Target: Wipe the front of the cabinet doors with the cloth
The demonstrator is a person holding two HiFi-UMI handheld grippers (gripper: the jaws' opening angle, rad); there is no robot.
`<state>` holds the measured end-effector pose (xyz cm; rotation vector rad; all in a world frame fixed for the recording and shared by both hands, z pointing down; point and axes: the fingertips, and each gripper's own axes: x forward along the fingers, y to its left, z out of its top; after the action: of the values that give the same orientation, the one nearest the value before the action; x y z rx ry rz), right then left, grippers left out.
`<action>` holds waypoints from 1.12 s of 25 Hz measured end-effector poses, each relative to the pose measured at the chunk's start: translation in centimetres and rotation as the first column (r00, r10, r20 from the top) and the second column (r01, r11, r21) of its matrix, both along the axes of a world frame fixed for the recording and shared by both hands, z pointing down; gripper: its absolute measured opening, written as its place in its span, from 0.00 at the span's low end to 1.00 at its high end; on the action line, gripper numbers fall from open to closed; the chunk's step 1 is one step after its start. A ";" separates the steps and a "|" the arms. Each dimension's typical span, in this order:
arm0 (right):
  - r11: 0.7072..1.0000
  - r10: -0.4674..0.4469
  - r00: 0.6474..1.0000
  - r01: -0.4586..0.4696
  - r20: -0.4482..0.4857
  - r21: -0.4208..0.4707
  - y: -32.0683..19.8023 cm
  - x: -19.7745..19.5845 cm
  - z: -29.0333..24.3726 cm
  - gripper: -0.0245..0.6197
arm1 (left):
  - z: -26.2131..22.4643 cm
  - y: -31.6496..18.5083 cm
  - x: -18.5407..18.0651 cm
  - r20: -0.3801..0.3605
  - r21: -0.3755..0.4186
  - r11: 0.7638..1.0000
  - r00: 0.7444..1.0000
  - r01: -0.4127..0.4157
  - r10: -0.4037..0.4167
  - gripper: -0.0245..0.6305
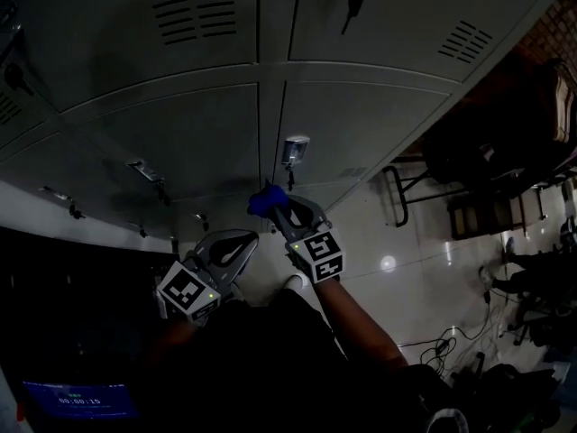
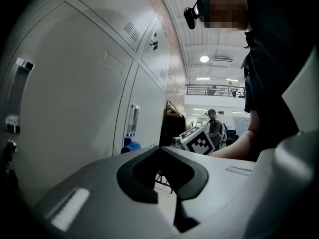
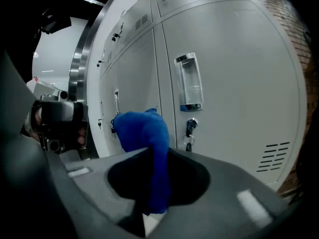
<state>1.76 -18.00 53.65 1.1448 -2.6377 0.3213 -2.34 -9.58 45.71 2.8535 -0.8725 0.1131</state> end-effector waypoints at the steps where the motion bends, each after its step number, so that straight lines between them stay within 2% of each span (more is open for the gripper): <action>1: 1.000 -0.001 1.000 0.001 0.002 -0.001 -0.3 -0.2 0.0 0.15 | -0.1 0.0 -0.1 0.001 -0.003 1.000 1.000 0.003 -0.003 0.04; 7: 1.000 0.010 1.000 -0.010 0.000 -0.013 -1.7 0.4 1.1 0.15 | 0.3 -0.7 0.3 0.012 -0.004 1.000 1.000 0.011 -0.011 0.04; 15: 0.998 0.052 0.999 -0.052 -0.018 -0.040 -3.6 4.5 2.3 0.15 | 0.5 -1.9 3.7 0.006 -0.012 1.000 1.000 -0.021 0.021 0.04; 24: 0.986 0.165 0.986 -0.165 -0.018 -0.022 -5.9 13.7 2.1 0.15 | 0.8 -3.0 9.0 0.006 -0.024 0.997 0.998 -0.067 0.067 0.04; 28: 0.972 0.235 0.972 -0.236 -0.024 -0.016 -6.5 18.8 2.3 0.15 | 0.9 -3.3 11.8 0.007 -0.013 0.996 0.996 -0.093 0.093 0.04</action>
<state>20.57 -24.52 55.92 1.4498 -2.4764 0.3746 9.43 -12.90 46.61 2.8838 -0.7371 0.1404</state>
